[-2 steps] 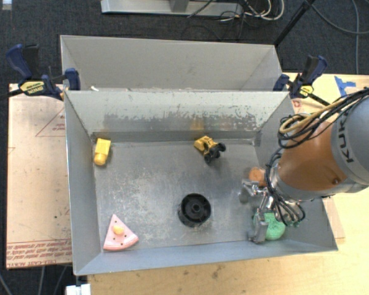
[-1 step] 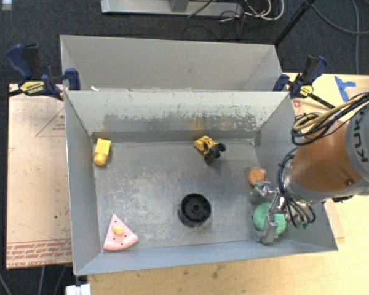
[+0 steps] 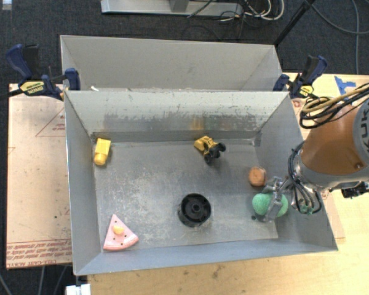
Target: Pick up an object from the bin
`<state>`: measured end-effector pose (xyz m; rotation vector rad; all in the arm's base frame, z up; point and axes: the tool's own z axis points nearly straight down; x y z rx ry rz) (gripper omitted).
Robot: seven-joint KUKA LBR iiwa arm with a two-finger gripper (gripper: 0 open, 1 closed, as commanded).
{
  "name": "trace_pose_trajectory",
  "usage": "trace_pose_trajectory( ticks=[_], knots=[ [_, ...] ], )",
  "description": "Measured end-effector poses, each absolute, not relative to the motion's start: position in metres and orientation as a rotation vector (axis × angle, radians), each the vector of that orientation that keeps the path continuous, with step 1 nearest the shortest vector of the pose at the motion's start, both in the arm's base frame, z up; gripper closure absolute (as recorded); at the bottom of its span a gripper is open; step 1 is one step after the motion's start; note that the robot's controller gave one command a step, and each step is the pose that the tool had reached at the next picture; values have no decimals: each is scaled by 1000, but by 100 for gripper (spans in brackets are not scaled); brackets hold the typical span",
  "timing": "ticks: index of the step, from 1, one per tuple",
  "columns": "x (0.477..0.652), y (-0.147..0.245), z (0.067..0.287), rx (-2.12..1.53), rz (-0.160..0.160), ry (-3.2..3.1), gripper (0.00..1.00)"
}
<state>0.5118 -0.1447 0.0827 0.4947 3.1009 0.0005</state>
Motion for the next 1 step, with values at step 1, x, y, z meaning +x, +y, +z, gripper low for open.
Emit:
trace_pose_trajectory(
  ticks=[1],
  knots=[
    [512,-145,83,495,1,3101,100]
  ],
)
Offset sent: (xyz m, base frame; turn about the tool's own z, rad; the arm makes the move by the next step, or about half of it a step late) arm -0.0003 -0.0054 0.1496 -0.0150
